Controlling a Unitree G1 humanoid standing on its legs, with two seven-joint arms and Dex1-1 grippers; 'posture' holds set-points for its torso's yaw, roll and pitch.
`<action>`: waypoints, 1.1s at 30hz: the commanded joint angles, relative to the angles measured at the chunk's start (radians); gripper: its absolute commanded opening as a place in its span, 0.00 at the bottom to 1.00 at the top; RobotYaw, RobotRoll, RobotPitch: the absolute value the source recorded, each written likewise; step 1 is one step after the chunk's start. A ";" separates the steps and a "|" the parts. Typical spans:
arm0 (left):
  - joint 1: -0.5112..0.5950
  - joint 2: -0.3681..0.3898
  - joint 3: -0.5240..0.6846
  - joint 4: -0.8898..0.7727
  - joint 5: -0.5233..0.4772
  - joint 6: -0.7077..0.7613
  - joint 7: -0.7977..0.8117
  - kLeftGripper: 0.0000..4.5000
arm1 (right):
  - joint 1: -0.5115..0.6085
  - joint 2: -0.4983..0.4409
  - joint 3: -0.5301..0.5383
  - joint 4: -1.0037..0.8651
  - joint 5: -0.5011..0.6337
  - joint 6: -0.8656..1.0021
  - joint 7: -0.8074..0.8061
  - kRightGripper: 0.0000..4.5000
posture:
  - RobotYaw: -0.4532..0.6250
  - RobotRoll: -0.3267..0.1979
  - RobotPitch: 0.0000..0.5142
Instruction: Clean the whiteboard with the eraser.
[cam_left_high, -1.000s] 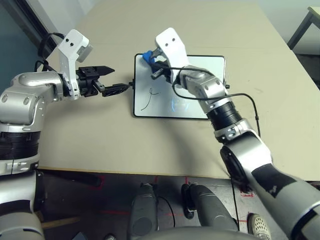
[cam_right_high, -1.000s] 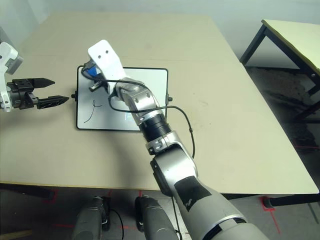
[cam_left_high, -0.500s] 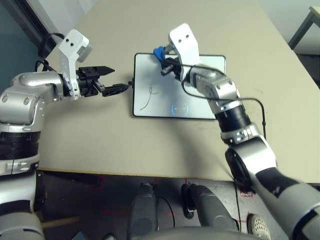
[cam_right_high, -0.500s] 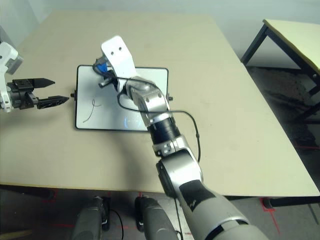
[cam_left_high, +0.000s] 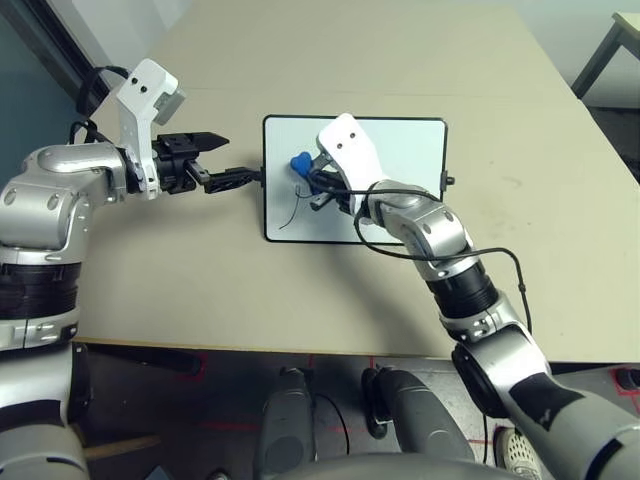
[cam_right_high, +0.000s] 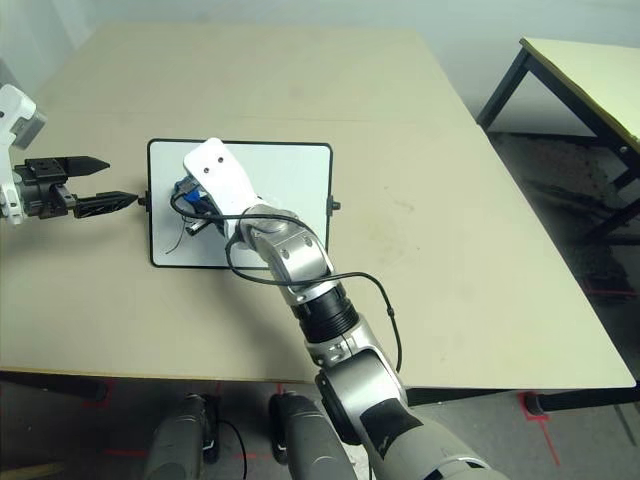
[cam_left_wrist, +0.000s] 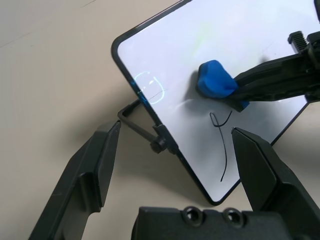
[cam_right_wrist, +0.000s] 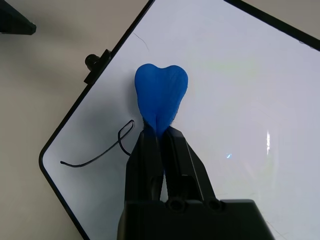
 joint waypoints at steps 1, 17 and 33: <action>0.024 0.017 0.002 -0.013 -0.003 0.007 -0.007 1.00 | 0.026 -0.001 0.040 0.146 -0.043 -0.010 -0.003 0.00 | 0.39 0.62 0.31; 0.081 0.037 0.008 -0.051 -0.032 0.049 -0.009 1.00 | 0.076 0.018 0.097 0.154 -0.066 -0.028 0.030 0.00 | 0.40 0.62 0.35; 0.280 0.072 0.095 -0.251 -0.140 0.196 0.018 1.00 | 0.130 0.015 0.140 0.063 -0.058 0.028 0.047 0.00 | 0.41 0.62 0.42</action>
